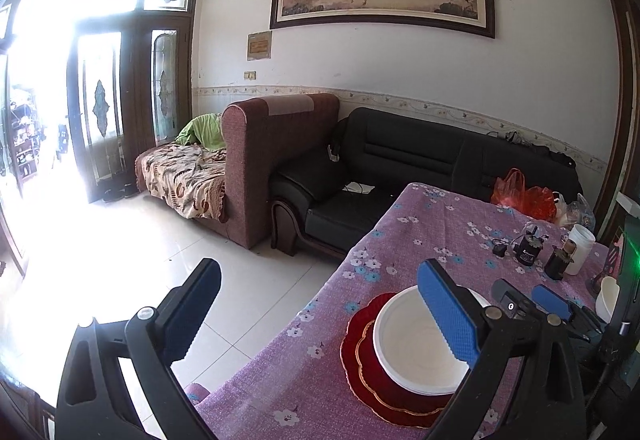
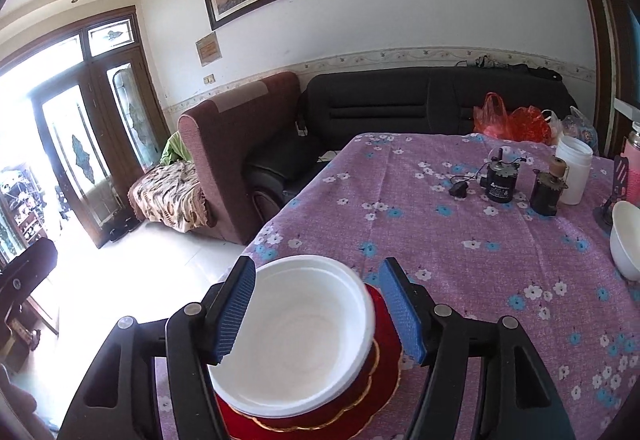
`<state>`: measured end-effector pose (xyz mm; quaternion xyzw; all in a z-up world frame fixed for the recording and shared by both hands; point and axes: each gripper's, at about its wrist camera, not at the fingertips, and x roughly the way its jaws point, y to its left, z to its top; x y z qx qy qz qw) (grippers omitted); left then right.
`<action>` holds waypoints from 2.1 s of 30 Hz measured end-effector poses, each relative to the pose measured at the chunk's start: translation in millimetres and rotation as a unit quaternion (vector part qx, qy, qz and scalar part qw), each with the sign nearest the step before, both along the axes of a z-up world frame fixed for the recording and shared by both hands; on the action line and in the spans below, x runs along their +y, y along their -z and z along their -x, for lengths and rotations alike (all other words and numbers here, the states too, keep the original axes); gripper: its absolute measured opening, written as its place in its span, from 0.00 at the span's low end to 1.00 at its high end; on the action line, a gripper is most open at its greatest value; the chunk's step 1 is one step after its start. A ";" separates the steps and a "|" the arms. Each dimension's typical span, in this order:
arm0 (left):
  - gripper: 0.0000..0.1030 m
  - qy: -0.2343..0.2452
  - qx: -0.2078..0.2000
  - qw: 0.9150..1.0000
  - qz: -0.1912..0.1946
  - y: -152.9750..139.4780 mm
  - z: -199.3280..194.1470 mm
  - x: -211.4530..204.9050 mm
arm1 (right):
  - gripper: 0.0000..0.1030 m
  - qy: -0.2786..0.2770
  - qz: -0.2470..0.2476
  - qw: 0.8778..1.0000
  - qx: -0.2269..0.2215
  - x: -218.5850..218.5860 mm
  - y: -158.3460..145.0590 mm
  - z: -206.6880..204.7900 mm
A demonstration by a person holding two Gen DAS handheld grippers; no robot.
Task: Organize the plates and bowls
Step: 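Raise the right gripper away from the stack, then move the right gripper to the rim of the small white bowl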
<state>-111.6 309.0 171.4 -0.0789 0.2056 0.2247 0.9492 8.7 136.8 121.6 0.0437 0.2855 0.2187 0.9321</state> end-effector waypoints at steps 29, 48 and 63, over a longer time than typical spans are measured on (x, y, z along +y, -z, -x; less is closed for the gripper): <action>0.96 0.215 0.051 0.974 -0.053 -0.4 -35.0 -258.0 | 0.76 0.236 -0.029 0.971 -0.026 -313.2 3.0 95.2; 0.96 0.272 0.090 0.957 -0.052 25.1 -41.7 -312.3 | 0.77 0.384 -0.011 0.920 0.070 -503.3 39.2 133.4; 0.96 0.233 0.092 0.965 -0.084 33.7 -51.3 -302.9 | 0.77 0.322 -0.050 0.942 0.080 -465.6 19.7 50.4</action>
